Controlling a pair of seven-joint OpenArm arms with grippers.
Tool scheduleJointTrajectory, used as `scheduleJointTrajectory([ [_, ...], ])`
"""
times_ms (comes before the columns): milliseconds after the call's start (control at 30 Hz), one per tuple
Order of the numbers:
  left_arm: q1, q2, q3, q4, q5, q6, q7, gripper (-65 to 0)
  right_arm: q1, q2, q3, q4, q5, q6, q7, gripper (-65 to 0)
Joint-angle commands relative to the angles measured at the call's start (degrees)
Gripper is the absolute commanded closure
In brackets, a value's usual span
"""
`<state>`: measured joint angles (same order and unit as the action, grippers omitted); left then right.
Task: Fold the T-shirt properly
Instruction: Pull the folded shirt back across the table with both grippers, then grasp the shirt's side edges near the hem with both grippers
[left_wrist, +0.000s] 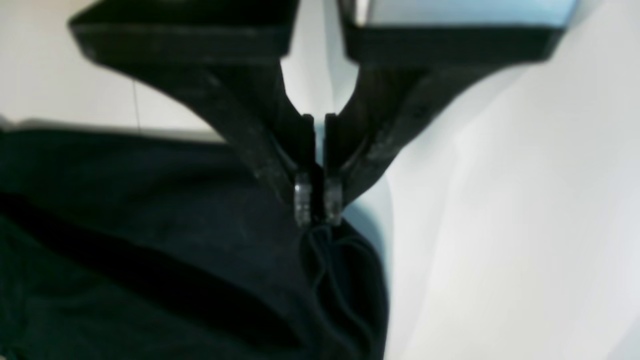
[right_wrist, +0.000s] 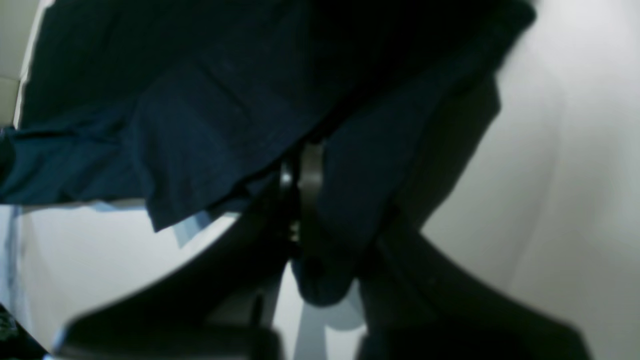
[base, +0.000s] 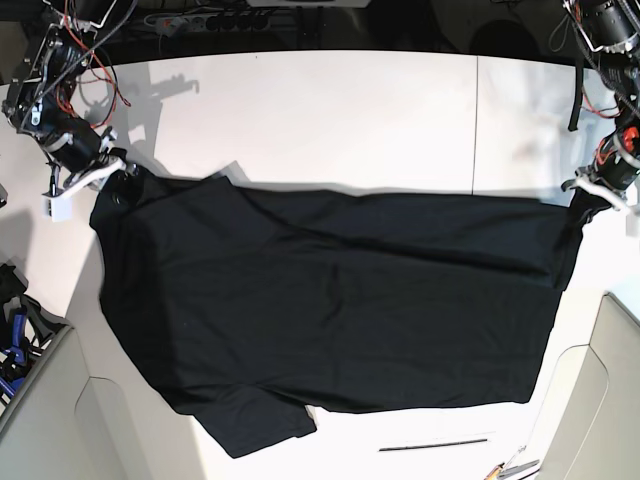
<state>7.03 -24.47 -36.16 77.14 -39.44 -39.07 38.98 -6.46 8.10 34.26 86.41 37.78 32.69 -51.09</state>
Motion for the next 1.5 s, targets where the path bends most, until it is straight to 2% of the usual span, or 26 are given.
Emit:
scheduleJointTrajectory([
  [0, 0.7, -1.2, -1.4, 1.3, -1.7, -0.5, 0.4, 0.0, -1.1, 0.8, 0.3, 2.4, 1.3, 0.5, 0.9, 0.0],
  [233, 9.3, -1.2, -7.2, 1.8, -13.4, -0.9, 5.9, 0.0, -10.0, 1.4, 0.3, 10.2, 4.4, 0.5, -1.1, 0.0],
  [533, 18.8, -0.7, -12.9, 1.9, -27.4, -0.9, 12.6, 0.0, -17.2, 4.6, 2.4, 11.2, 5.0, 0.6, -1.9, 0.0],
  [733, 21.0, -0.3, -13.0, 1.9, -29.4, -0.9, 13.8, 0.0, -19.4, 6.4, 6.4, 11.2, 8.5, 0.6, -2.6, 0.0],
  [933, 20.9, -0.1, -13.0, 1.9, -30.7, -0.9, 14.1, 0.0, -19.3, 6.1, 7.5, 11.2, 8.7, 0.5, -3.7, 0.0],
  [1000, 20.9, -0.1, -13.0, 1.9, -30.7, -0.9, 15.0, -9.7, -19.3, 6.0, 7.5, 11.2, 8.7, 0.2, -4.1, 0.0],
  [1033, 20.9, -0.1, -13.0, 1.9, -30.7, -0.9, 15.3, -15.0, -19.3, 6.0, 7.5, 11.2, 8.7, 0.1, -4.0, -4.5],
  [1067, 21.0, -0.1, -13.0, 1.9, -30.7, -0.9, 15.5, -19.2, -19.3, 6.1, 7.5, 11.2, 8.7, 0.1, -4.0, -12.2],
  [1133, 21.0, -0.2, -13.1, 1.9, -31.1, -0.9, 15.7, -22.6, -19.2, 6.1, 7.7, 11.2, 8.7, 0.1, -4.0, -25.3],
  [1167, 21.0, -0.1, -13.4, 1.9, -31.7, -0.9, 15.8, -22.6, -19.2, 6.1, 7.9, 11.2, 8.7, 0.1, -4.0, -29.0],
  [1467, 20.7, -0.9, -25.1, 1.9, -35.2, -0.9, 15.7, -22.6, -15.5, 7.0, 19.2, 11.2, 10.2, 0.1, -2.6, -30.2],
])
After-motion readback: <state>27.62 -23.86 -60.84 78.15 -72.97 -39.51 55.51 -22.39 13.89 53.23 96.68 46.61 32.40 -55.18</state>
